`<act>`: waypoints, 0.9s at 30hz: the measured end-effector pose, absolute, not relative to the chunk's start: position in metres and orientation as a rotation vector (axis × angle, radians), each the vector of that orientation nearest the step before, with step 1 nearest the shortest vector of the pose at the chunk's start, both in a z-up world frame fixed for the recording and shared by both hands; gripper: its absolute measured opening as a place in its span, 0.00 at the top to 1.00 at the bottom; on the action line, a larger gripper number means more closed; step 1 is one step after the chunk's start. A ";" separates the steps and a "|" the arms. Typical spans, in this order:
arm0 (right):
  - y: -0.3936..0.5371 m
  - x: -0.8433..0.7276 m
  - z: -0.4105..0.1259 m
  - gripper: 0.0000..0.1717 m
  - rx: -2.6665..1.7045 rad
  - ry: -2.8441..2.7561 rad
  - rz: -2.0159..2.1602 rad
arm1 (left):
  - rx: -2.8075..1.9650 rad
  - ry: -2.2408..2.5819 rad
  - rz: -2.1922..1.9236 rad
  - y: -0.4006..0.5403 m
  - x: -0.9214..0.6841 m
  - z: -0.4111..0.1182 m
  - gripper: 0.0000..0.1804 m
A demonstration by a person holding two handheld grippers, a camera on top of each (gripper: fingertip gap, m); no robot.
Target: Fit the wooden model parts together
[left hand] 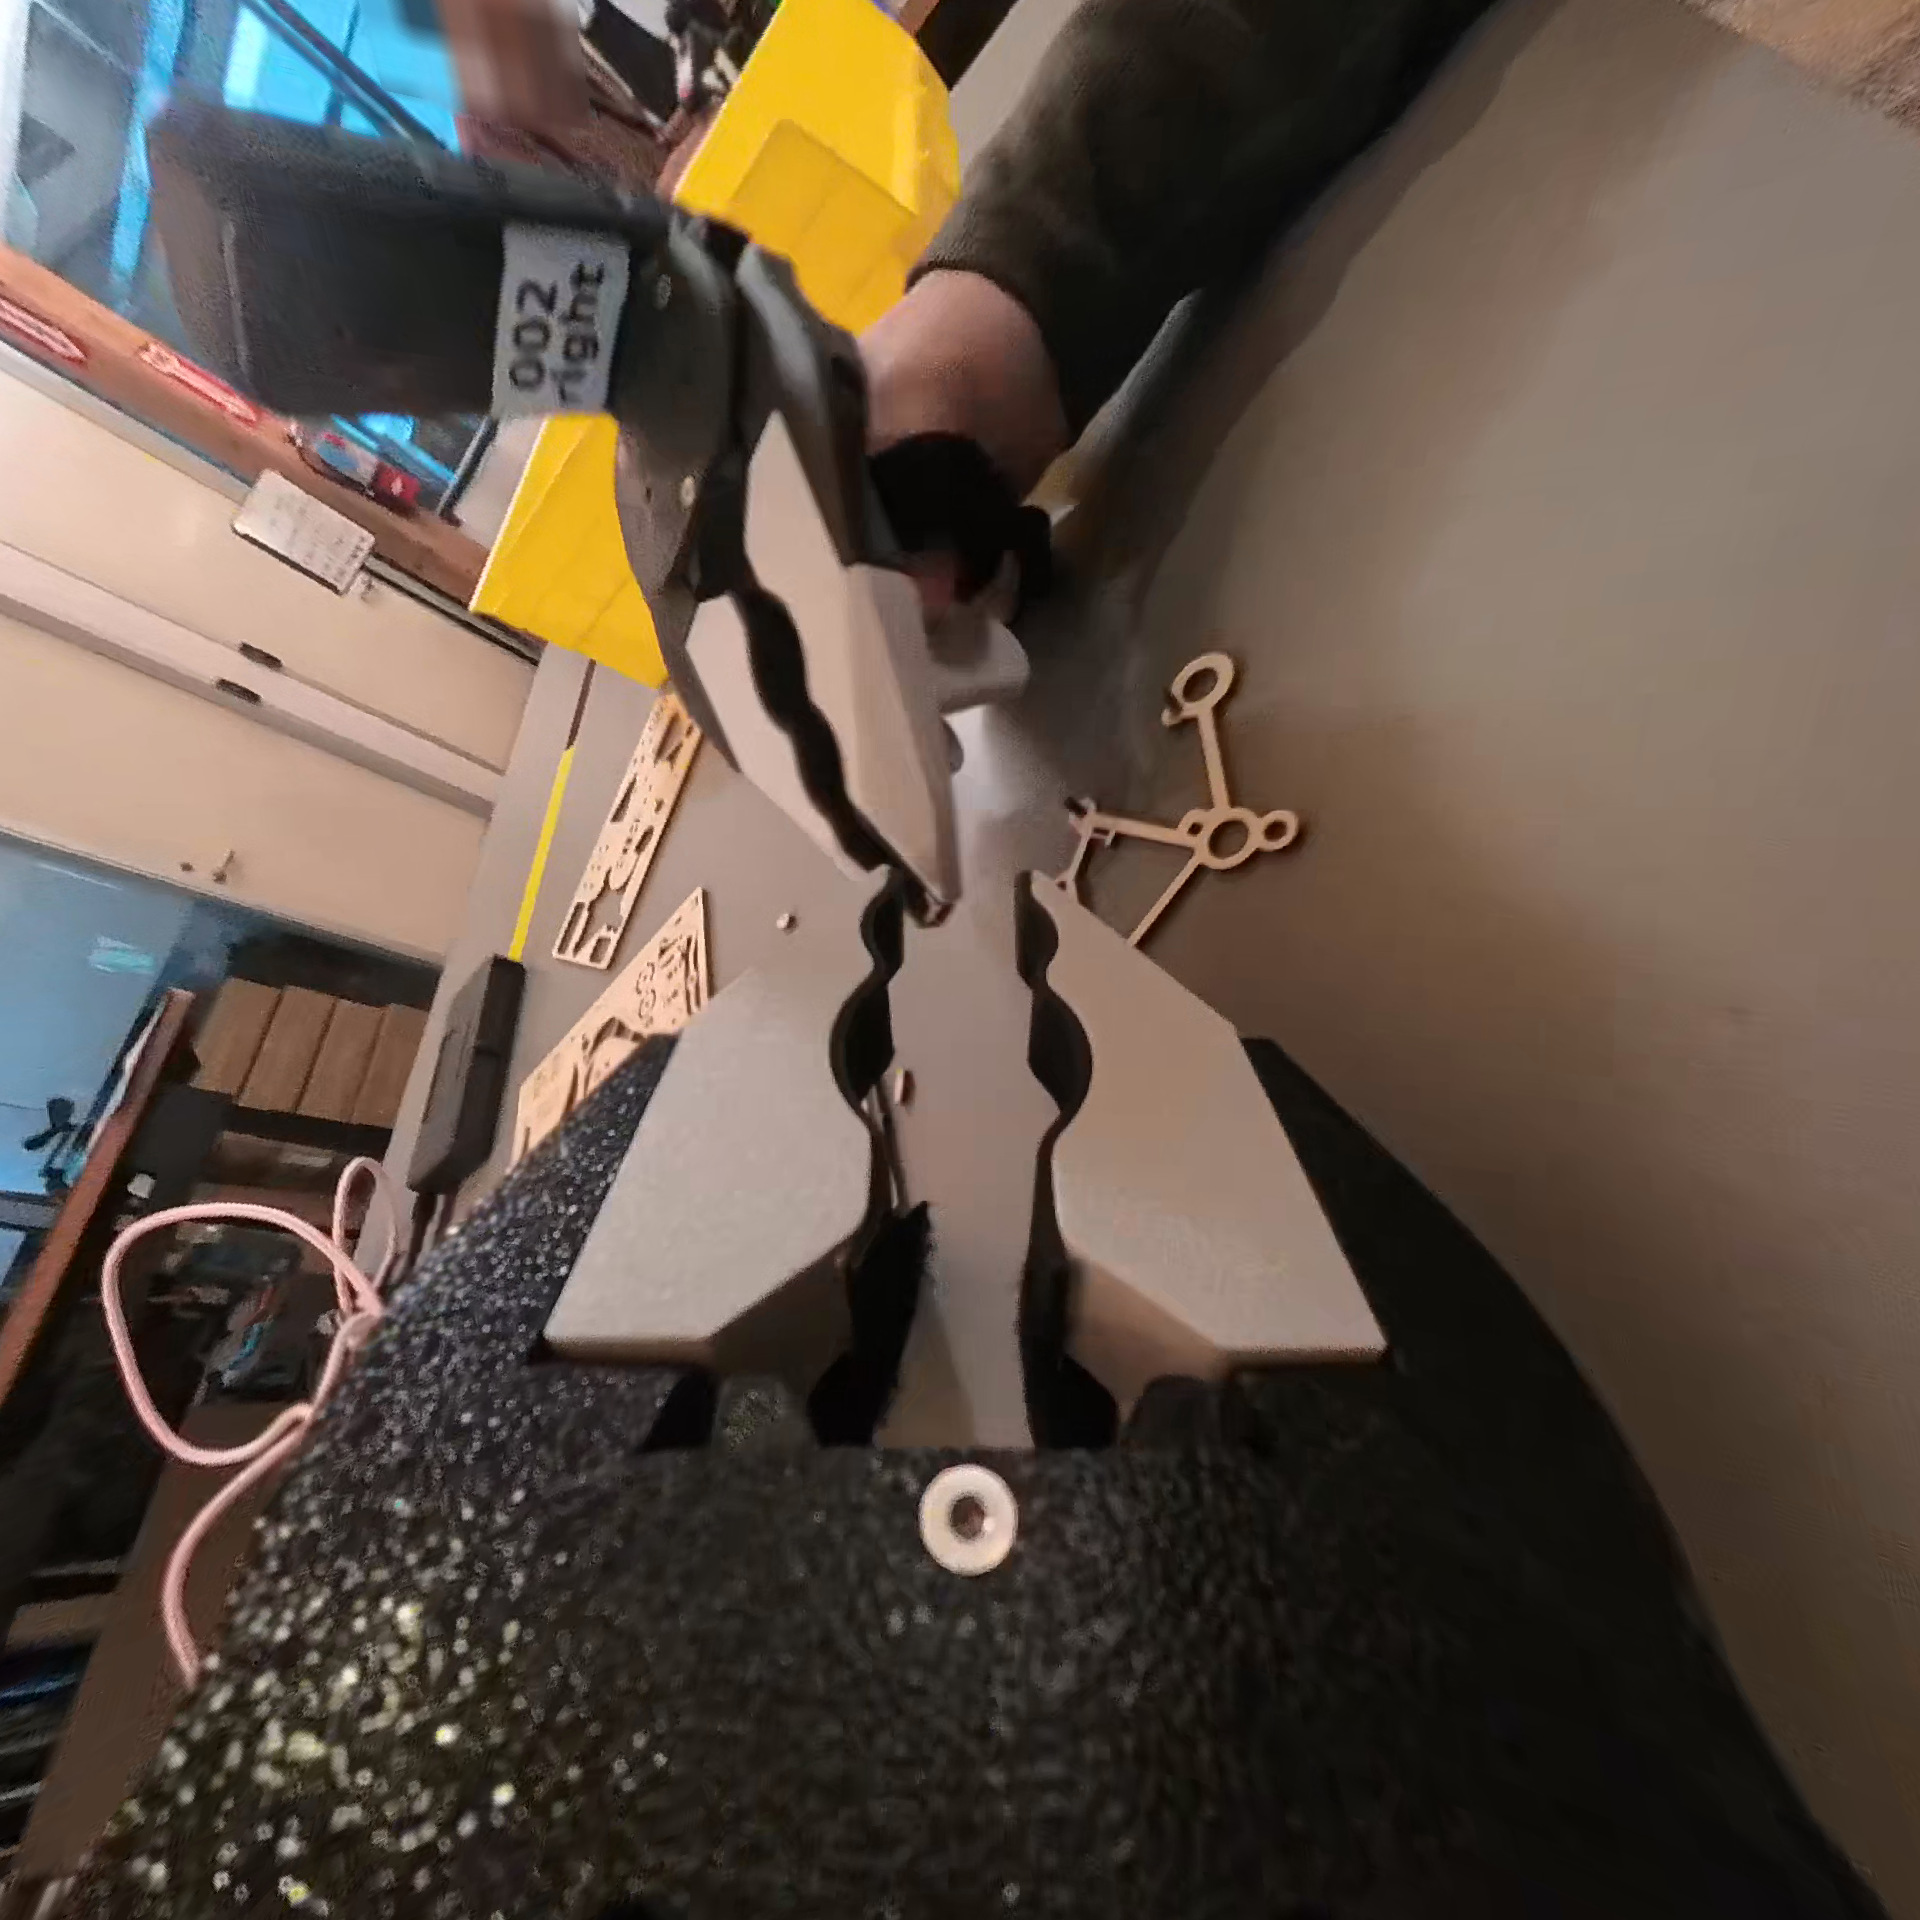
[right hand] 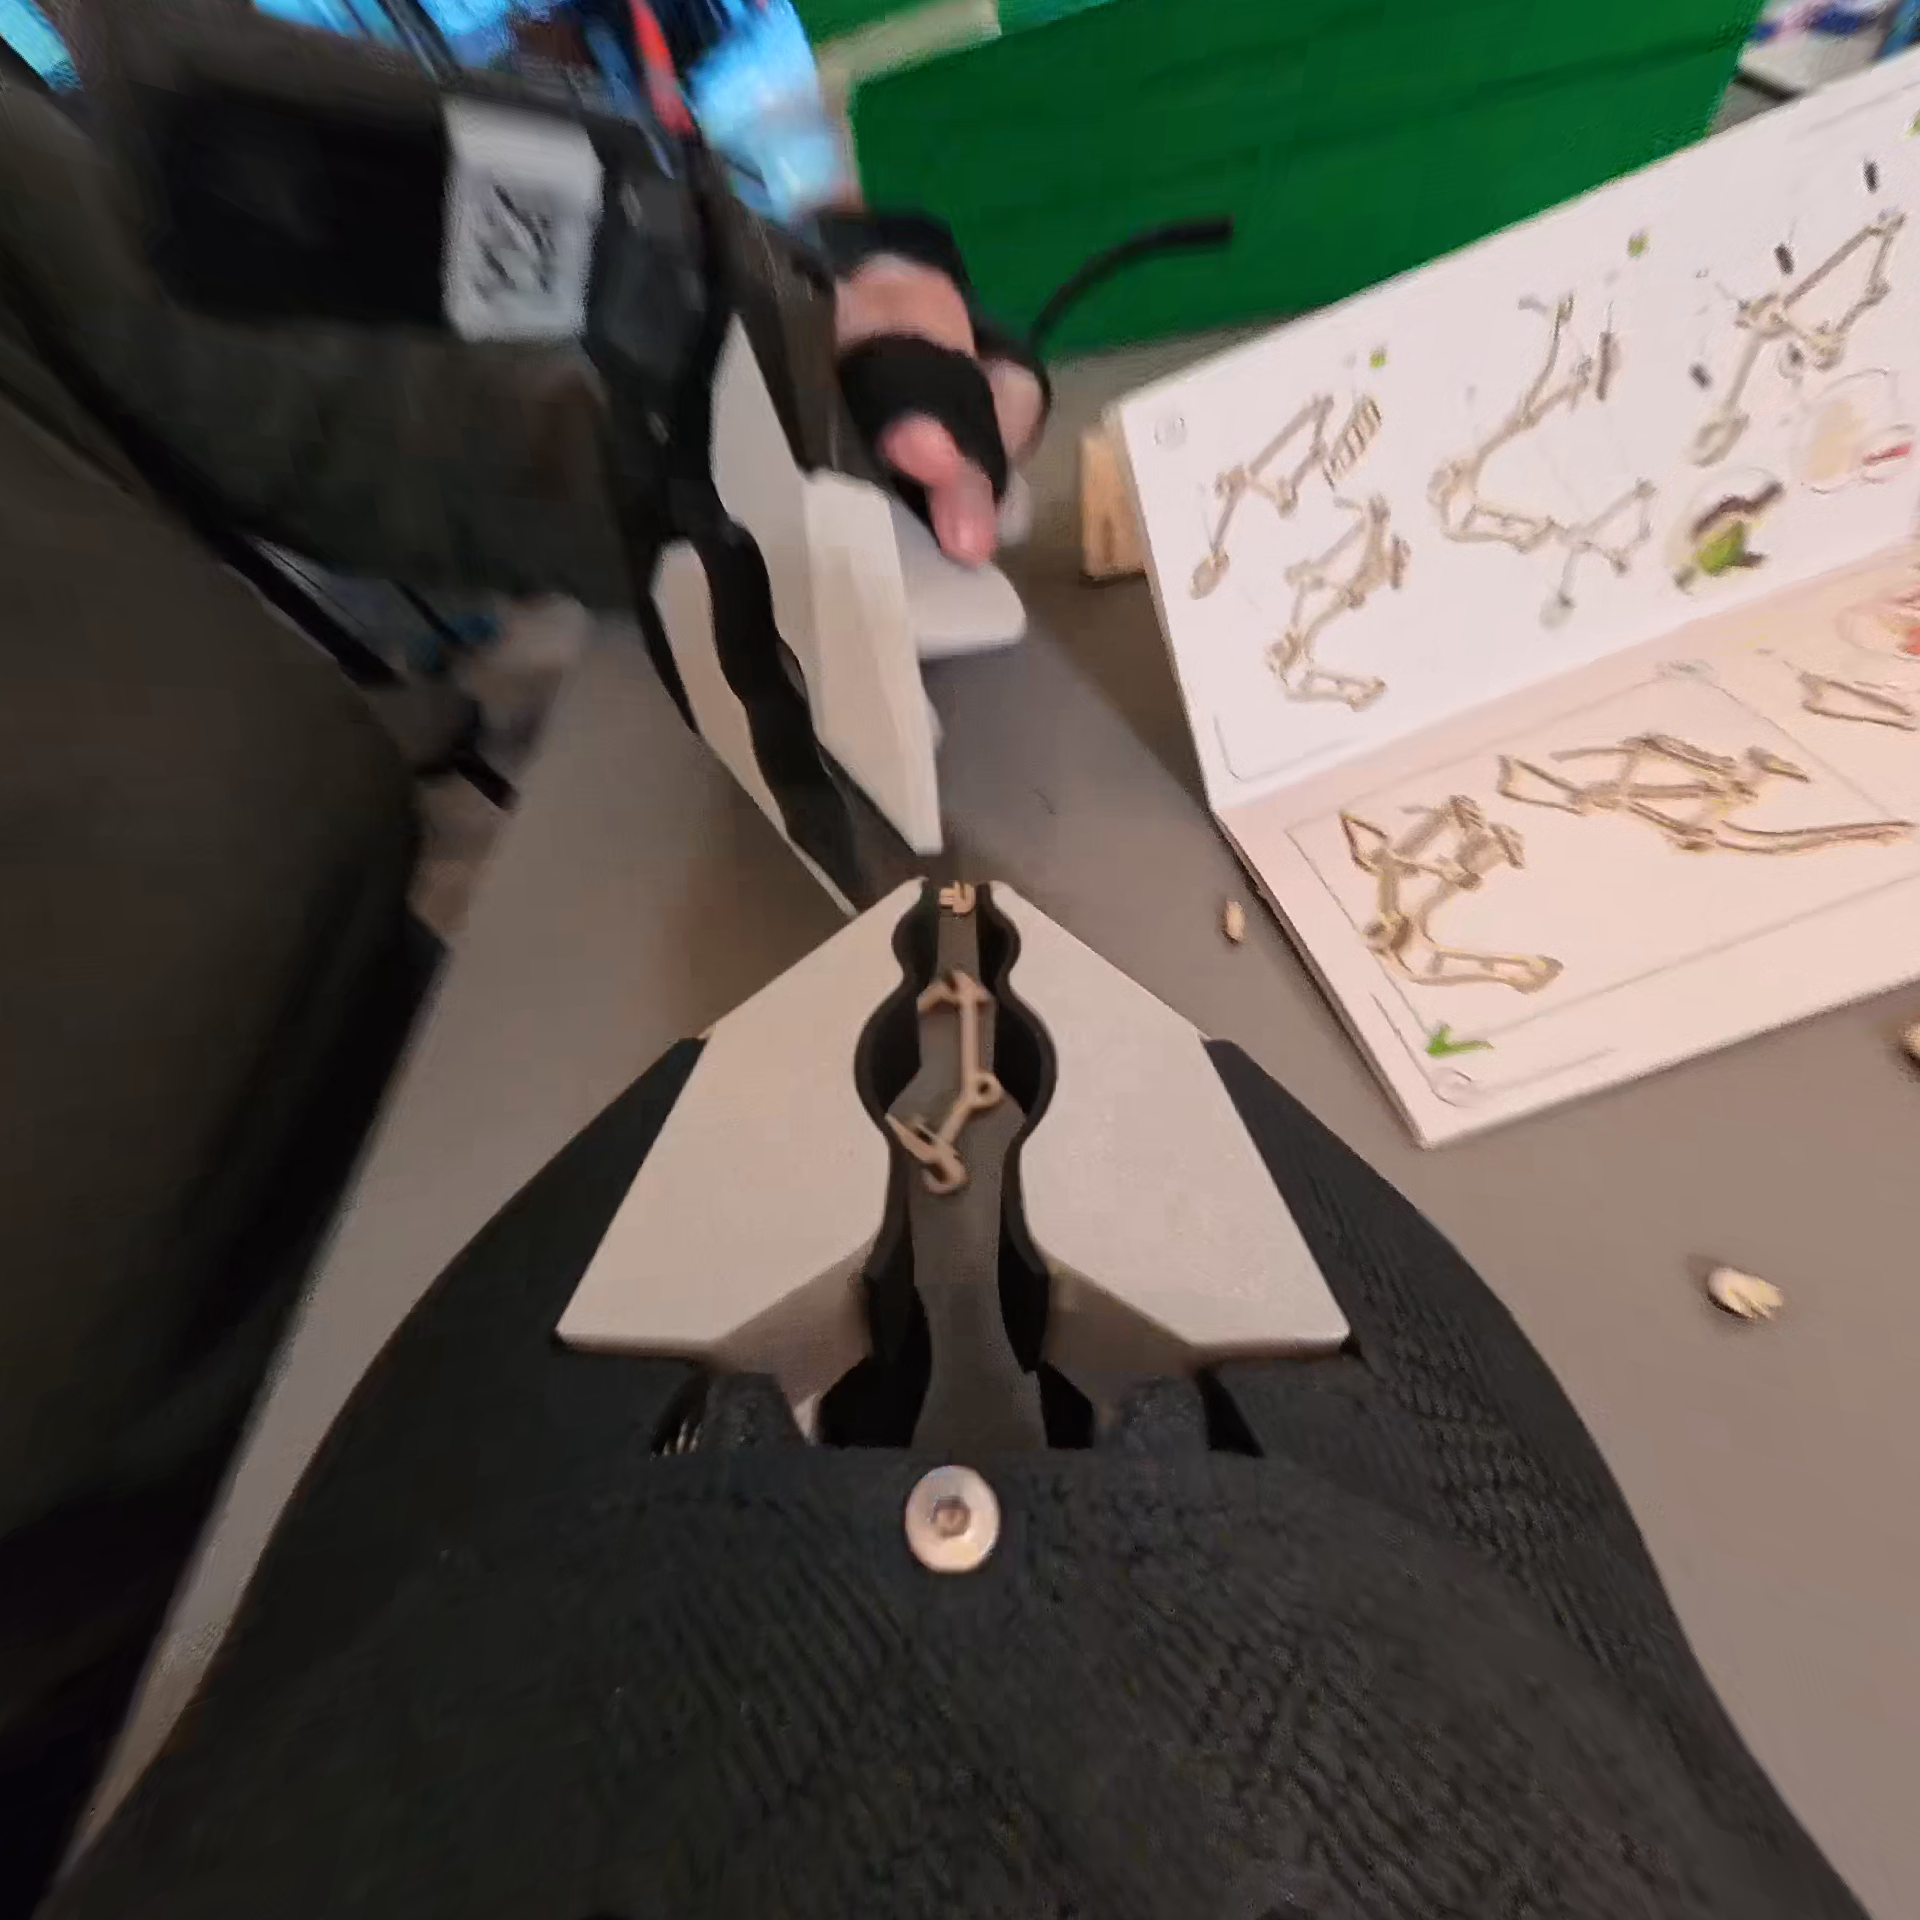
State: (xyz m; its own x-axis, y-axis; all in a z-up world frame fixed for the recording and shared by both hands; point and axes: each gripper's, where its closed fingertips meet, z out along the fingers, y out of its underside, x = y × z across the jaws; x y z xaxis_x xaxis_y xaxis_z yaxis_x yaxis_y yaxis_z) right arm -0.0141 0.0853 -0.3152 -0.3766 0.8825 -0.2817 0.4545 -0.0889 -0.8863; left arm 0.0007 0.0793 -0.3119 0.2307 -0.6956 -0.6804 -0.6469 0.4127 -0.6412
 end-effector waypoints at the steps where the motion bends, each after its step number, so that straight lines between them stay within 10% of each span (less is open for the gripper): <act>1: 0.082 -0.013 -0.307 0.97 -1.446 -1.758 1.580 | -1.255 1.460 -0.052 0.077 0.003 -0.310 0.89; 27: 0.062 -0.004 -0.281 0.97 -1.419 -1.660 2.060 | -1.152 1.375 -0.088 0.068 0.008 -0.285 0.99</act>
State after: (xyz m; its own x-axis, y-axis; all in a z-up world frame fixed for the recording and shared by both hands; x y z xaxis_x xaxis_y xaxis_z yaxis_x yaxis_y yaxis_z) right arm -0.0043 0.0619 -0.2810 -0.5459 0.6153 -0.5686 0.4248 -0.3816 -0.8209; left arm 0.0081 0.0675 -0.2850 0.2805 -0.6482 -0.7079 -0.5528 0.4938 -0.6712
